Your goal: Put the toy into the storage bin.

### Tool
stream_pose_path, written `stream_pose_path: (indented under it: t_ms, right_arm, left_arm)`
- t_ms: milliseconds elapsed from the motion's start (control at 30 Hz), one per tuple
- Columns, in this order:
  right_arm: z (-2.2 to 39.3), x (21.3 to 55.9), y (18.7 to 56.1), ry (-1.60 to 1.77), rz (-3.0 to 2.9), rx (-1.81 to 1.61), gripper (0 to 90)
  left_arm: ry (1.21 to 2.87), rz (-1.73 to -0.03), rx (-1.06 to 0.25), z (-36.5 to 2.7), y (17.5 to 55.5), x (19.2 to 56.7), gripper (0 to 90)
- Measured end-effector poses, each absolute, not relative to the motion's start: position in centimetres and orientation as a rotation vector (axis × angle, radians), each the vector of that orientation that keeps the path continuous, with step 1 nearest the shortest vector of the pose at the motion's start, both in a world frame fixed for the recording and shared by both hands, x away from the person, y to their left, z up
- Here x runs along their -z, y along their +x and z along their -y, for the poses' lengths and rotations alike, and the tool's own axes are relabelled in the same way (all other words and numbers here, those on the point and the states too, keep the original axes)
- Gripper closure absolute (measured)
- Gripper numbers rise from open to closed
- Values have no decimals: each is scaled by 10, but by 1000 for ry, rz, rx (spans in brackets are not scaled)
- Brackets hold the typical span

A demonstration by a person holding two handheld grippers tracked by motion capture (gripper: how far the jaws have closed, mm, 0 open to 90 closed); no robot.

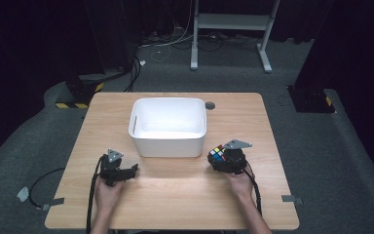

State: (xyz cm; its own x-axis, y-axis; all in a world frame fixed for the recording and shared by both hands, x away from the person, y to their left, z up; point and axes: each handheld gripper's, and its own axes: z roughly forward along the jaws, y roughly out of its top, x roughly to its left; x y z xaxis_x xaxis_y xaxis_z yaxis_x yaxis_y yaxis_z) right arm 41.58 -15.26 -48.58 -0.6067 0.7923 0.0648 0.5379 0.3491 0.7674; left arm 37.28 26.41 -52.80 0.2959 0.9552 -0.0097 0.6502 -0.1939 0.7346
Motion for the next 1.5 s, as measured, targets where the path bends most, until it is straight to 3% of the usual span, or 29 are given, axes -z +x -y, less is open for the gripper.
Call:
stream_pose_path:
  t_ms: [1500]
  right_arm:
    - [169, 430, 421, 1136, -2275, -1235, 331]
  left_arm:
    - [1930, -1429, -615, -264, 373, 528, 154]
